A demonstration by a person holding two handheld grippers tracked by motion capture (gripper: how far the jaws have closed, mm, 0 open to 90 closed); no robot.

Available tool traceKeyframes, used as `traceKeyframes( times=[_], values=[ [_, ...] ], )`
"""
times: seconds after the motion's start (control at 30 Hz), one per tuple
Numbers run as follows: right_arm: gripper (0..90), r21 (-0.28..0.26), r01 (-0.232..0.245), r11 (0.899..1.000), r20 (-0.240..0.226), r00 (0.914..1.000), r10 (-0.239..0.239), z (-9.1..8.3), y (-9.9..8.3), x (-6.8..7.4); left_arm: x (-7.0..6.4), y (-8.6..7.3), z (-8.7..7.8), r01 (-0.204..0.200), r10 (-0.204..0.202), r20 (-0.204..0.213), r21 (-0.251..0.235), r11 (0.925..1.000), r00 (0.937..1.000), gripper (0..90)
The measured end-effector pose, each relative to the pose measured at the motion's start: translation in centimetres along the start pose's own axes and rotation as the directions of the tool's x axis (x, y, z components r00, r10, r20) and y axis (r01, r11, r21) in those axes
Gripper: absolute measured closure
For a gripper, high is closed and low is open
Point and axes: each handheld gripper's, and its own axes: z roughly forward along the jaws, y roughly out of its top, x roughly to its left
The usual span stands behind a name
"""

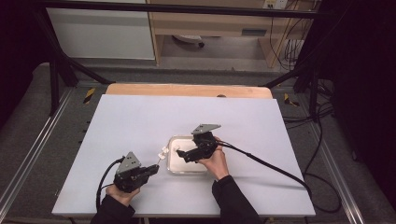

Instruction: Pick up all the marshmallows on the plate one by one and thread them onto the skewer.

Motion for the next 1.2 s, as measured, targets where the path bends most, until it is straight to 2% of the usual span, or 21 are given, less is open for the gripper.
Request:
traceKeyframes(
  times=[0.07,0.23,0.33,0.53,0.6,0.83,1.2],
  values=[
    [5.5,0.011,0.019,1.000,0.003,0.9998,-0.019,0.6,0.2,0.1,0.1,0.0,-0.1,0.003,-0.003,-0.002,-0.003,1.0000,1.0000,88.3],
    [9.3,0.043,0.032,0.999,0.011,0.9994,-0.032,1.6,0.6,0.2,0.1,0.0,0.0,-0.002,0.002,-0.001,0.002,1.0000,1.0000,88.3],
    [13.0,0.043,0.022,0.999,-0.002,0.9998,-0.022,2.1,0.8,0.1,0.1,0.0,0.0,0.000,0.000,0.000,0.001,1.0000,1.0000,88.3],
    [23.5,0.068,0.032,0.997,-0.002,0.9995,-0.032,3.1,1.2,0.3,0.2,0.0,0.0,0.003,-0.003,0.001,-0.002,1.0000,1.0000,88.3],
    [27.3,0.068,0.019,0.997,-0.007,0.9998,-0.019,3.5,1.2,0.2,0.1,0.0,-0.1,0.003,-0.003,0.002,-0.003,1.0000,1.0000,88.3],
    [40.8,0.102,0.043,0.994,-0.005,0.9991,-0.043,4.2,0.9,-0.1,0.2,0.0,-0.1,0.004,-0.004,0.003,-0.004,1.0000,1.0000,88.4],
    [54.3,0.113,0.081,0.990,-0.004,0.9967,-0.081,4.8,0.8,0.1,0.1,0.0,0.0,0.001,-0.001,0.006,-0.001,1.0000,1.0000,88.4]
  ],
)
